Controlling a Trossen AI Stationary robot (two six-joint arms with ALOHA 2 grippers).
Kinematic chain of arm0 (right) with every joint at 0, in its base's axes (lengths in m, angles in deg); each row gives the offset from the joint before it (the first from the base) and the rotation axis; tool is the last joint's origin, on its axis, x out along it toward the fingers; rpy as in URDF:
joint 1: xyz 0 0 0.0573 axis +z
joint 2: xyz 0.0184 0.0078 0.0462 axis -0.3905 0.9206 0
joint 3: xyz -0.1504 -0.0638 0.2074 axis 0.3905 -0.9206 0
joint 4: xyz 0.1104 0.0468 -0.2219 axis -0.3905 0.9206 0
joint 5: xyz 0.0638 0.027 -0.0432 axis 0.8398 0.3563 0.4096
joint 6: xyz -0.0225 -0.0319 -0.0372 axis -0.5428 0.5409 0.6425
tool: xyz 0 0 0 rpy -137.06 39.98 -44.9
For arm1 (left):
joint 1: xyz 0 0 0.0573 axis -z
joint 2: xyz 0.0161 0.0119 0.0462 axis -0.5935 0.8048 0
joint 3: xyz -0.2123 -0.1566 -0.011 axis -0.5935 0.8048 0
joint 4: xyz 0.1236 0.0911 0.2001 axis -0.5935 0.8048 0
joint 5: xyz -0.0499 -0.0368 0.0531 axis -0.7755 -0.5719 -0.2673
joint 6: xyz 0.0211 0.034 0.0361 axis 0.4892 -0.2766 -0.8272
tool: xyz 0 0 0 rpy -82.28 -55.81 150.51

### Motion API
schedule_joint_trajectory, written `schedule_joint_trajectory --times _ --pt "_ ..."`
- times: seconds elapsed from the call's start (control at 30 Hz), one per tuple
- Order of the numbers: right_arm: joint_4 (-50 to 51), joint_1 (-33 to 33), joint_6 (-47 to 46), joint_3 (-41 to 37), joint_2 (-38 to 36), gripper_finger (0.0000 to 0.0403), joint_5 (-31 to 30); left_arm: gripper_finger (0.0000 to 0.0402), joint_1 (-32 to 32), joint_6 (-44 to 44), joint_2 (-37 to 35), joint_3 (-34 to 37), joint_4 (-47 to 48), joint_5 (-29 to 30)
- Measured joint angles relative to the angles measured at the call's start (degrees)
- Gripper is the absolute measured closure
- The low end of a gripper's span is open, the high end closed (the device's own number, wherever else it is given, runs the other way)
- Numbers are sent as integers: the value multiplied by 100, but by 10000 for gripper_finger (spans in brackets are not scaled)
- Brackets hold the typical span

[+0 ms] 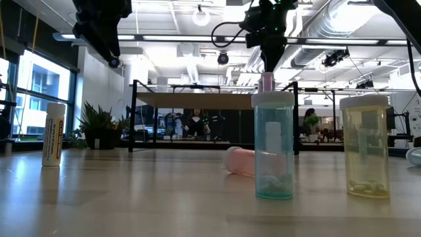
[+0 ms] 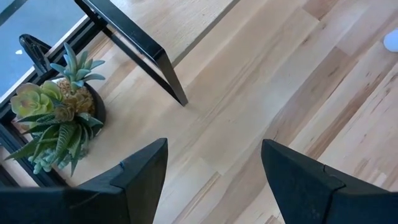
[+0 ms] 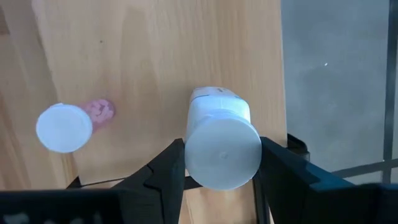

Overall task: Pick and place medicine bottles onto shelf by color
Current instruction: Put the top white medicine bottle on the shelf

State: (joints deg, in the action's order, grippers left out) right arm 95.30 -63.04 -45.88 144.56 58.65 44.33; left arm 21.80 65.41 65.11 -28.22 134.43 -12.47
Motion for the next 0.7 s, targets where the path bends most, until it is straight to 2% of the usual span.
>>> schedule_joint_trajectory --times 0.23,0.43,0.7 --pt "-21 35 0 1 20 236 -39 154 2 -102 0 1 -1 0" --pt "-253 111 -99 1 20 203 -489 154 0 -103 0 0 1 -198" --pt "-325 162 -90 2 20 165 -485 154 4 -200 0 0 1 -424"
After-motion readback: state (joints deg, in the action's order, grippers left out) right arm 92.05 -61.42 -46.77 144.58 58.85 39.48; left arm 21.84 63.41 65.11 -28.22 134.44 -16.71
